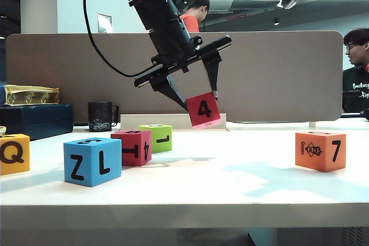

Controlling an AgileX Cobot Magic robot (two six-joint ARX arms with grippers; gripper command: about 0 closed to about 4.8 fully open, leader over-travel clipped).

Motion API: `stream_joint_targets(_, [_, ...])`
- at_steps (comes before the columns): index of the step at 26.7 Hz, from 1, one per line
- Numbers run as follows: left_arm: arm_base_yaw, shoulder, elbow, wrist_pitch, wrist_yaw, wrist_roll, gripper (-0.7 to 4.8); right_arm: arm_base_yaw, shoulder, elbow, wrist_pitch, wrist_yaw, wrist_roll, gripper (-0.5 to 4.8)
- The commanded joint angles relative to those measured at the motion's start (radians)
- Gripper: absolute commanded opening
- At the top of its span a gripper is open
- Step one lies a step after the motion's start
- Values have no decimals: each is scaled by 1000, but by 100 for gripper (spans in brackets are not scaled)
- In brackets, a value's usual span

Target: Select the appropriate blocks from the scattered letter blocks on the table and arrange them in a row to spell out "ABCD".

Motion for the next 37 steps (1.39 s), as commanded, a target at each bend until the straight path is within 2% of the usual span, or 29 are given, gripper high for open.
stream_joint_targets(1, [-12, 5, 2, 11, -94, -72, 257, 1, -3, 5, 16, 0, -1, -1])
stream_joint_targets(3, [-27, 16, 2, 6, -143, -92, 238, 1, -3, 5, 16, 0, -1, -1])
stream_joint_targets(6, [-47, 44, 2, 4, -190, -127, 237, 1, -3, 5, 15, 0, -1, -1])
stream_joint_targets(9, [-67, 84, 2, 10, -204, -185, 238, 1, -3, 5, 16, 1, -1, -1])
stream_joint_targets(14, [-82, 127, 2, 10, -244, -375, 238, 1, -3, 5, 14, 1, 5, -1])
stream_joint_targets(17, [-82, 128, 2, 27, -297, -431, 238, 1, -3, 5, 13, 0, 6, -1])
stream_joint_targets(22, [-79, 127, 3, 90, -325, -389, 236, 1, -3, 5, 16, 1, 6, -1])
stream_joint_targets(24, [-79, 127, 3, 106, -352, -301, 236, 1, -3, 5, 16, 0, 6, -1])
stream_joint_targets(26, [-79, 127, 5, 105, -360, -252, 235, 1, -3, 5, 16, 0, 6, -1])
stream_joint_targets(32, [-80, 127, 5, 98, -359, -239, 237, 1, -3, 5, 23, 0, 6, -1])
stream_joint_targets(34, [-80, 128, 5, 106, -355, -230, 268, 1, -3, 5, 23, 0, 6, -1])
stream_joint_targets(36, [-81, 128, 5, 127, -344, -180, 367, 1, -3, 5, 24, 0, 5, -1])
stream_joint_targets(37, [-82, 127, 5, 137, -333, -154, 391, 1, -3, 5, 24, 0, 5, -1])
